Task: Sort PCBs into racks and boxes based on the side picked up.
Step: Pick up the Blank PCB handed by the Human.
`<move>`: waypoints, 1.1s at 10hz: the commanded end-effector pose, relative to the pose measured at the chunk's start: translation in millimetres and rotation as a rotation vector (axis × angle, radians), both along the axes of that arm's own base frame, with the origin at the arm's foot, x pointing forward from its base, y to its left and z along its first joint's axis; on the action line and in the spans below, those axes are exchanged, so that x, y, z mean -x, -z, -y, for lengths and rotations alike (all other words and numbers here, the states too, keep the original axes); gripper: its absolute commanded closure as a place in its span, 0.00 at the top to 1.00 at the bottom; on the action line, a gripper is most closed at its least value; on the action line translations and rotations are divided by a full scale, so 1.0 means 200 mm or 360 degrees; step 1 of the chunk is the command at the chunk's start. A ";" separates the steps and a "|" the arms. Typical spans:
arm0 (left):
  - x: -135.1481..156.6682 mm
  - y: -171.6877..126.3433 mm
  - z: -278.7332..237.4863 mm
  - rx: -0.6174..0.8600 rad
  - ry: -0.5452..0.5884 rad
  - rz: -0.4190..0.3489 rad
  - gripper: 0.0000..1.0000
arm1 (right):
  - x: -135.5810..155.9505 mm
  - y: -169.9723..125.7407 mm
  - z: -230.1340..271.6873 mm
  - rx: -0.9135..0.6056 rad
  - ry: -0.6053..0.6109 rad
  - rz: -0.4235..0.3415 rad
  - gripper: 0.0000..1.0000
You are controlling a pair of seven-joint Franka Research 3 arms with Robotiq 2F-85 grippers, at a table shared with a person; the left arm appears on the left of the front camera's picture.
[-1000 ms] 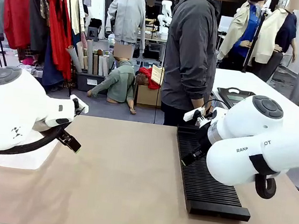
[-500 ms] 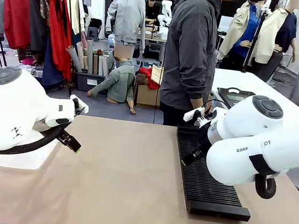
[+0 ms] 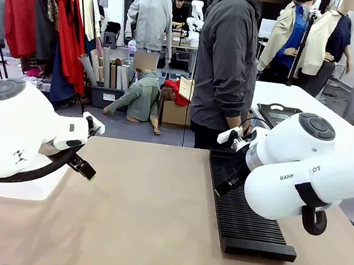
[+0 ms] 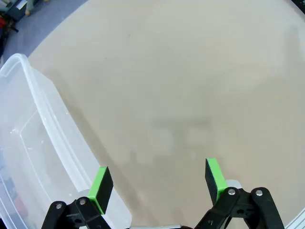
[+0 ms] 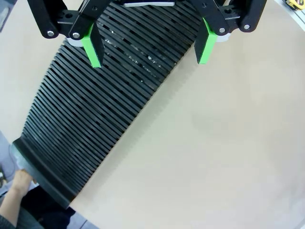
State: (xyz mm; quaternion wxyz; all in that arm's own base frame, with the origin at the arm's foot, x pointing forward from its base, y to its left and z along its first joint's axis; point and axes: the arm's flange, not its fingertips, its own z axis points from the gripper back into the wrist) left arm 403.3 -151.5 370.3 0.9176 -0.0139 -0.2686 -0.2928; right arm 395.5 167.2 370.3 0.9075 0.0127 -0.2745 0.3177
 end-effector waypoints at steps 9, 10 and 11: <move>-0.25 -0.68 -0.02 0.0375 -0.0005 -0.0507 1.00 | -0.13 -0.62 0.25 -0.0500 0.0236 -0.0467 1.00; -0.26 -0.76 -0.04 0.0476 -0.0009 -0.0575 1.00 | -0.13 -0.71 0.32 -0.0679 0.0149 -0.0534 1.00; -0.25 -0.81 -0.09 0.0604 -0.0021 -0.0660 1.00 | -0.13 -0.75 0.39 -0.0868 0.0093 -0.0592 1.00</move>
